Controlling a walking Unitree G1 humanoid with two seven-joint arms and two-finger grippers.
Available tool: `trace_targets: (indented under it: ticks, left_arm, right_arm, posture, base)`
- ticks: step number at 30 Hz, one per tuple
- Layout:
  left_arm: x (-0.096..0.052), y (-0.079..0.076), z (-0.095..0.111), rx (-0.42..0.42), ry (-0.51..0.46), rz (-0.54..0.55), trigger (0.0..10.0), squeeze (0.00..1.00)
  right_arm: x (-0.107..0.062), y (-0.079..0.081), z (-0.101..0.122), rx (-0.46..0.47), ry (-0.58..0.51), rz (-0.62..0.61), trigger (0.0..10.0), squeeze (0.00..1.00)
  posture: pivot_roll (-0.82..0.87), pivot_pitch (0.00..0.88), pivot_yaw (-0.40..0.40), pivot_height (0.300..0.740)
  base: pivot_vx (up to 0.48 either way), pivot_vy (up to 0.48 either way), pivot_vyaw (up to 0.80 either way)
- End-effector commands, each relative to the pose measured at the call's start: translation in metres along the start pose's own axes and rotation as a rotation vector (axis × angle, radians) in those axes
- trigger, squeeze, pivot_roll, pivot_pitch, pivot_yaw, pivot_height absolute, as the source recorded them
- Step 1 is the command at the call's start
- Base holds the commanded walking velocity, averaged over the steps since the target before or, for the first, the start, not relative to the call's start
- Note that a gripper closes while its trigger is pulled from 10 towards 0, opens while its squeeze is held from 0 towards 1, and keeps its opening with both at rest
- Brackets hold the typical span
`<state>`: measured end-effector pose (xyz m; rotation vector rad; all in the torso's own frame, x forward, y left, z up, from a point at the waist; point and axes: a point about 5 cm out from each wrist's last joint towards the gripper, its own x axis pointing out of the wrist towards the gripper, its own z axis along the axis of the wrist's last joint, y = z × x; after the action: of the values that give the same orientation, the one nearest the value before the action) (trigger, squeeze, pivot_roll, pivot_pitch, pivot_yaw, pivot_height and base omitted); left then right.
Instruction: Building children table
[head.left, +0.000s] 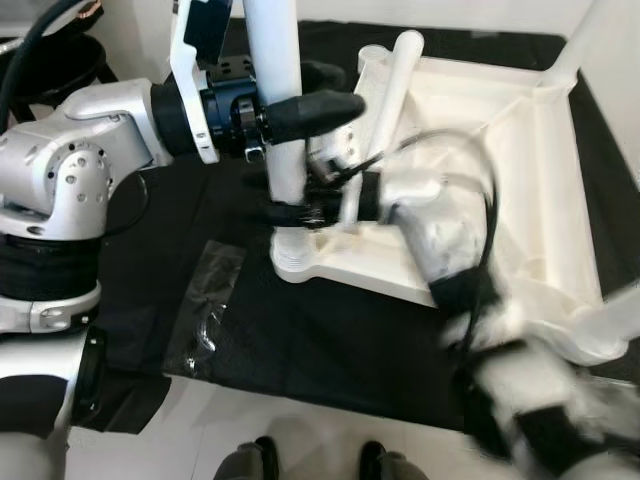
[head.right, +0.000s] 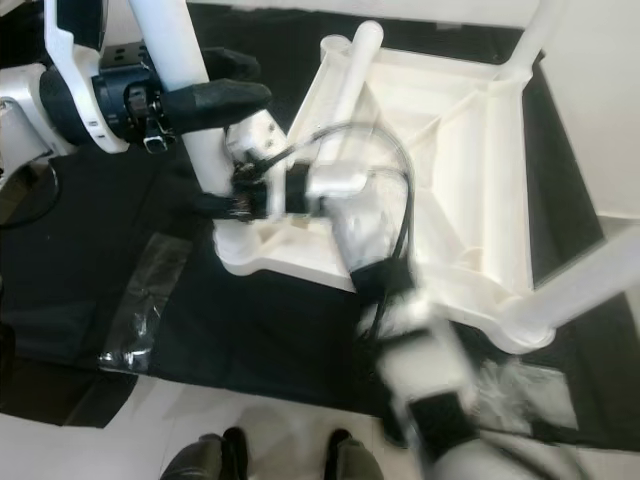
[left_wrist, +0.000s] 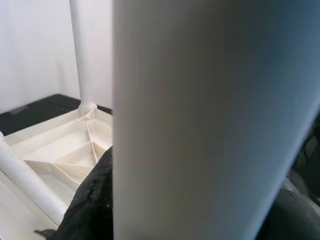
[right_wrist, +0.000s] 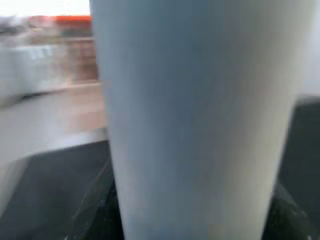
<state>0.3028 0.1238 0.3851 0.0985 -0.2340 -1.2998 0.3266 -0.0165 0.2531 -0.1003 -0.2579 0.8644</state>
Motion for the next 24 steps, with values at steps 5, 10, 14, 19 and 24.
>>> trace_targets:
  ticks: [5,10,14,19,24]
  left_arm:
    - [0.015,-0.015,0.007,0.041,-0.017,-0.132,10.0,0.0]
    - [0.016,-0.015,0.008,0.051,-0.019,-0.129,10.0,0.0]
    - [0.016,-0.015,0.009,0.055,-0.022,-0.13,2.2,0.0]
    - [0.014,-0.016,0.01,0.056,-0.017,-0.149,0.0,0.0]
    - [0.015,-0.016,0.01,0.06,-0.019,-0.16,0.0,0.0]
  right_arm:
    - [-0.023,0.013,-0.066,0.143,0.298,-0.249,0.0,0.0]
    - [-0.011,0.003,-0.056,0.117,0.246,-0.267,0.0,0.0]
    - [-0.005,0.001,-0.05,0.106,0.218,-0.253,0.0,0.0]
    - [-0.007,-0.002,-0.032,0.073,0.2,-0.292,10.0,0.0]
    - [-0.004,-0.03,0.002,0.059,0.07,-0.172,10.0,1.0]
  posture:
    - [0.03,0.26,0.048,0.74]
    - [0.03,0.254,0.045,0.74]
    - [0.04,0.251,0.046,0.74]
    - [0.04,0.251,0.05,0.74]
    - [0.05,0.247,0.049,0.74]
  base:
    - [0.0,0.0,0.0]
    - [0.0,0.0,0.0]
    - [0.0,0.0,0.0]
    - [0.0,0.0,0.0]
    - [0.0,0.0,0.0]
